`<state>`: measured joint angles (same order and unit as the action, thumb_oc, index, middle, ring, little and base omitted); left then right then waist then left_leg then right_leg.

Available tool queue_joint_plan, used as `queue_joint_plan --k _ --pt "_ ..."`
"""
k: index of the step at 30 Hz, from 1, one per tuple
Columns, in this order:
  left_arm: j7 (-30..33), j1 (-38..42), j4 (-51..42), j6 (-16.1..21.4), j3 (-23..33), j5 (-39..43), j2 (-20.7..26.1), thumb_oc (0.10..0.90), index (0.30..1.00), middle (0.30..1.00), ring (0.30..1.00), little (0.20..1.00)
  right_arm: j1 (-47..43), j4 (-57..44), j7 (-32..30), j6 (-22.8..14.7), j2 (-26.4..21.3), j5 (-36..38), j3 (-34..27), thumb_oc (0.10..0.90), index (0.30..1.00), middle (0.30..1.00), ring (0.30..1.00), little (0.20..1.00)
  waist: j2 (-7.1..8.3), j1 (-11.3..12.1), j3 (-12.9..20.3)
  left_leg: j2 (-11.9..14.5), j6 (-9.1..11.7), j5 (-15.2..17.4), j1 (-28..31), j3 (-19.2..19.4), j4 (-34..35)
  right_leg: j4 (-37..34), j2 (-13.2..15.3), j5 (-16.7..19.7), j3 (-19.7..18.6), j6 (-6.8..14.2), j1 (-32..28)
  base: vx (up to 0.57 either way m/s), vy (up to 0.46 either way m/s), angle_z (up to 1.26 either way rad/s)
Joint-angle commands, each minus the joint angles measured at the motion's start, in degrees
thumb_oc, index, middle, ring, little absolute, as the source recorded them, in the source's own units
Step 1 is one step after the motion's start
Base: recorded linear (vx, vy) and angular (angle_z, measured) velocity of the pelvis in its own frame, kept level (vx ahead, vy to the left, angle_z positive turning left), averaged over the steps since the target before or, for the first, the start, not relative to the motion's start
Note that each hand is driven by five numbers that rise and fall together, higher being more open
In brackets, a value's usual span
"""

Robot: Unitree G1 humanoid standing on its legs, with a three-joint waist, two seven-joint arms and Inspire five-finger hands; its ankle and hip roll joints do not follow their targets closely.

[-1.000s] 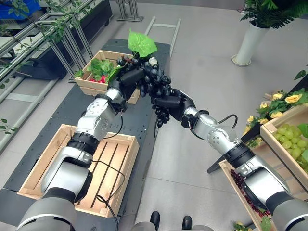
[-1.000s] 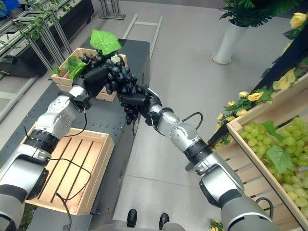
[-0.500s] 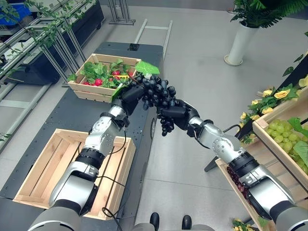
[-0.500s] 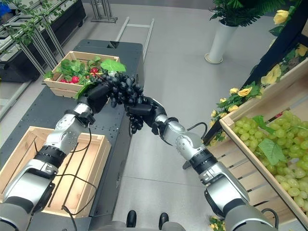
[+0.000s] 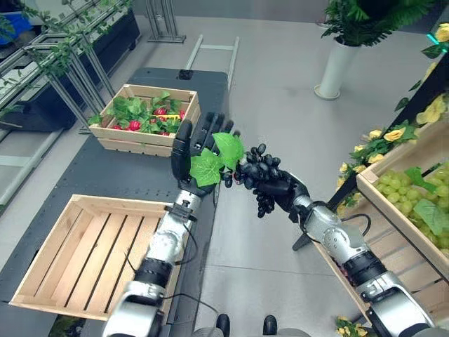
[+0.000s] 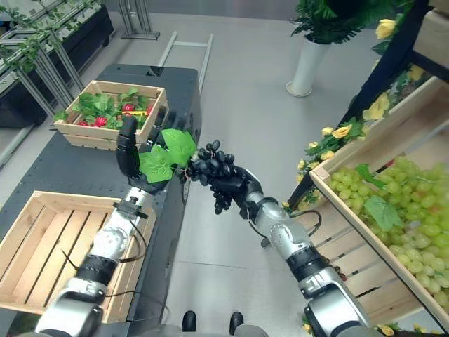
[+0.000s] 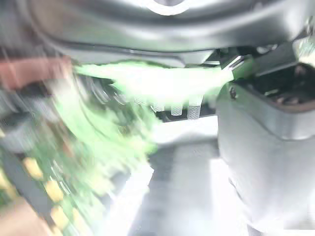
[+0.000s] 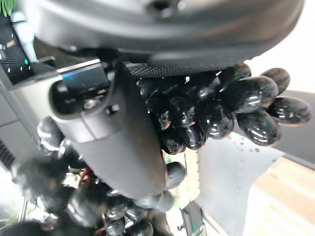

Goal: Pick up the fruits from the basket on one side to the basket on the other side

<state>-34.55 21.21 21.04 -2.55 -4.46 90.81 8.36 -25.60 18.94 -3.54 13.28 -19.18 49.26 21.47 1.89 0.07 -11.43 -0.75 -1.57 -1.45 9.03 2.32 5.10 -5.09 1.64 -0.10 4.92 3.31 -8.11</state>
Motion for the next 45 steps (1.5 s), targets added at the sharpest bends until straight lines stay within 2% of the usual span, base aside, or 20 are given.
queue_joint_plan --k 1,6,11,17,21,25,27,29,36,45 --pt "-6.1 2.6 -2.1 4.3 -2.0 7.9 -1.7 0.800 0.900 0.900 0.900 0.900 -1.7 -2.2 2.0 -7.4 3.8 -1.3 -3.3 0.400 0.300 0.300 0.300 0.300 1.20 -0.6 11.3 -0.5 0.7 3.8 -1.5 1.6 -0.1 0.1 0.5 1.8 -0.3 -1.5 1.5 0.01 0.004 -0.08" --pt "-7.7 -0.1 -5.9 6.6 -4.5 11.4 -4.3 0.800 0.900 0.900 0.900 0.900 1.6 -4.0 2.5 -7.3 4.7 -1.9 -4.3 0.400 0.300 0.300 0.300 0.300 1.72 -1.1 10.9 -0.4 0.5 4.0 -1.5 2.5 -0.1 0.1 0.3 2.1 -0.9 -1.3 1.7 0.01 0.001 -0.18" --pt "-11.2 -3.2 -6.1 5.2 -6.6 11.0 -4.1 0.800 0.900 0.900 0.900 0.900 5.6 -5.4 3.9 -8.6 4.5 -1.8 -5.0 0.400 0.300 0.300 0.300 0.300 2.02 -1.6 10.3 -0.2 0.4 4.2 -1.6 3.7 -0.1 0.1 0.2 2.6 -1.5 -1.1 2.2 0.00 0.003 -0.09" --pt "-7.8 -7.3 -1.6 5.4 -6.9 2.5 -3.8 0.800 0.900 0.900 0.900 0.900 10.3 -6.2 6.1 -11.7 5.1 -1.9 -5.3 0.400 0.300 0.300 0.300 0.300 1.93 -2.1 9.4 0.0 0.1 4.4 -1.7 4.7 -0.1 0.1 0.0 2.9 -2.2 -1.0 2.8 0.00 0.010 -0.10" --pt "-7.4 -11.2 4.9 4.8 -3.8 -3.6 -2.9 0.800 0.900 0.900 0.900 0.900 15.2 -7.4 8.0 -12.8 4.5 -2.4 -6.5 0.400 0.300 0.300 0.300 0.300 1.83 -2.3 8.8 0.0 -0.2 4.4 -1.8 5.1 -0.1 0.1 -0.1 3.0 -2.7 -0.8 3.1 0.00 0.017 -0.11" --pt "-3.6 -14.7 10.0 8.2 -2.1 -12.4 -1.1 0.800 0.900 0.900 0.900 0.900 21.0 -7.2 9.1 -15.2 4.3 -4.5 -6.4 0.400 0.300 0.300 0.300 0.300 1.67 -2.7 8.1 0.0 -0.5 4.2 -2.0 5.3 -0.1 0.1 -0.1 3.3 -3.2 -0.6 3.5 0.00 0.015 -0.07" --pt "-0.4 -16.6 12.3 10.9 -2.5 -18.7 0.6 0.800 0.900 0.900 0.900 0.900 23.5 -6.7 9.3 -15.4 4.4 -4.9 -6.5 0.400 0.300 0.300 0.300 0.300 1.55 -2.8 7.6 0.0 -0.6 4.1 -2.3 5.5 -0.1 0.1 -0.2 3.5 -3.4 -0.5 4.0 -0.02 0.015 -0.08" --pt "0.9 -17.7 14.8 11.4 -3.0 -22.9 1.9 0.800 0.900 0.900 0.900 0.900 25.3 -5.1 9.2 -15.2 4.7 -4.3 -6.9 0.400 0.300 0.300 0.300 0.300 1.46 -3.0 7.0 0.0 -0.8 3.9 -2.6 5.7 -0.1 0.1 -0.2 3.8 -3.5 -0.4 4.4 -0.03 0.012 -0.11" --pt "0.0 -20.0 17.5 9.7 -4.2 -25.2 1.8 0.800 0.900 0.900 0.900 0.900 27.3 0.3 7.9 -18.7 6.3 -3.3 -8.1 0.400 0.300 0.300 0.300 0.300 1.71 -3.5 5.5 0.0 -1.1 3.8 -3.0 6.2 -0.1 0.1 -0.5 4.4 -4.2 -0.3 5.0 -0.01 0.004 -0.14" --pt "4.0 -20.0 19.2 9.3 -6.7 -26.0 -0.3 0.800 0.900 0.900 0.900 0.900 26.9 1.9 2.7 -24.7 8.0 -4.5 -9.4 0.400 0.300 0.300 0.300 0.300 1.98 -4.1 4.2 0.3 -1.5 3.8 -3.8 6.7 -0.1 0.1 -1.0 5.1 -5.1 -0.1 6.0 0.00 -0.002 -0.07"
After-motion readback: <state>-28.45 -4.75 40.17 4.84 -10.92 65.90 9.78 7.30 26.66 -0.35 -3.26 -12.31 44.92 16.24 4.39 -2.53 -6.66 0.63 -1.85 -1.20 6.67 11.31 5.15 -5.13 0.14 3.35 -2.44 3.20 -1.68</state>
